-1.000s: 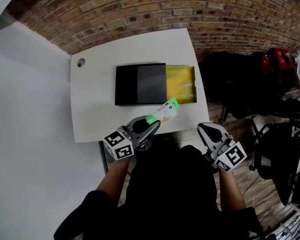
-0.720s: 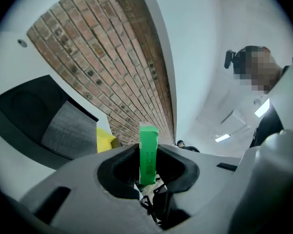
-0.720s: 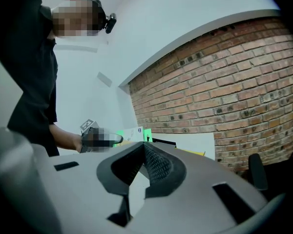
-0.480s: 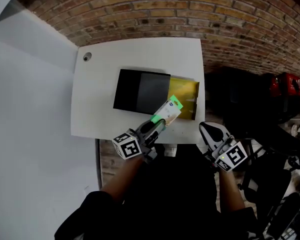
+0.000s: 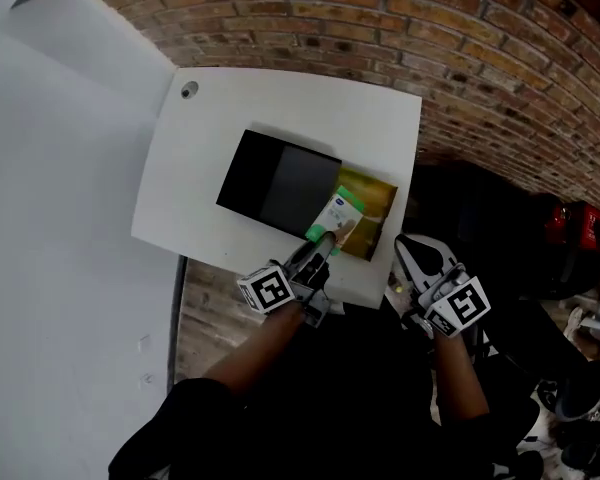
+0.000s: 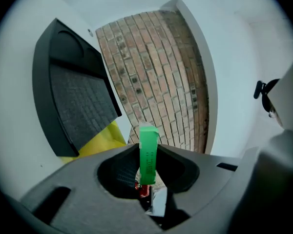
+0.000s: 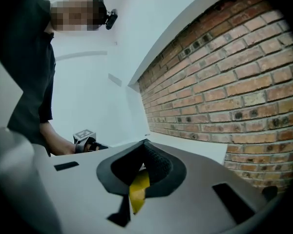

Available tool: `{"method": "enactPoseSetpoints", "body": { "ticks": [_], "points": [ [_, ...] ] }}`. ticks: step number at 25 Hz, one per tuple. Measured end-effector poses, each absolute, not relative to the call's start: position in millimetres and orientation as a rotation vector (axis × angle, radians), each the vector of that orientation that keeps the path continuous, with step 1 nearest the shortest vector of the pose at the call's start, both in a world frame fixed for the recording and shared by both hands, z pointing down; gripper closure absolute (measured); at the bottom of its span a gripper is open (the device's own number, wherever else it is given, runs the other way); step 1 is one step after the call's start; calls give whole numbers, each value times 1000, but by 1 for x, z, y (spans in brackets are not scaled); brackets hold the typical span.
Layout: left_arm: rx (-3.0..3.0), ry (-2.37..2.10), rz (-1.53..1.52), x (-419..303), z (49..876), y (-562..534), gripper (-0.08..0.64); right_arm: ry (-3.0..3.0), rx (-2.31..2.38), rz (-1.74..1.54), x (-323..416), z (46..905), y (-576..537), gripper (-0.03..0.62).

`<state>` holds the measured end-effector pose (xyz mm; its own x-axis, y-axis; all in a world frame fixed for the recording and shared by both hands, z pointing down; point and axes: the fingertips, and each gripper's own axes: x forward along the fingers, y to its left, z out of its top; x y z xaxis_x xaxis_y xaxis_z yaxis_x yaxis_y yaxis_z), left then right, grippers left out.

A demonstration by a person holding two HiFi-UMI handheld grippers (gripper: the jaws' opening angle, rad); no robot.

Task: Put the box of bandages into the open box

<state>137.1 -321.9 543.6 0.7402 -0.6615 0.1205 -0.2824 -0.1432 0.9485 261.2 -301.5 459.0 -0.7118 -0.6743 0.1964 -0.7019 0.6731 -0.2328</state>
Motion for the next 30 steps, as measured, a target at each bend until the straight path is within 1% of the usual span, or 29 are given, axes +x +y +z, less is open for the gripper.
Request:
{"method": "enactPoseSetpoints", "body": {
  "ticks": [7,14,19,26,30],
  "points": [
    [1501,-854,-478,161,584,-327,471,-2819,1032,478,270,470,-308,586],
    [1407,-906,-460,178,600,-330,469,-2832,978,490,278,476,-308,586],
    [1375,-969,-395,180,611,-334,469,-2844,963,504,284,478,-308,586],
    [1337,-998,-371,182,617,-338,469,-2649,1160,480,302,508,-343,586],
    [1308,-1016,-360,181,622,-339,469,-2663,1103,406,294,511,-354,586]
  ]
}}
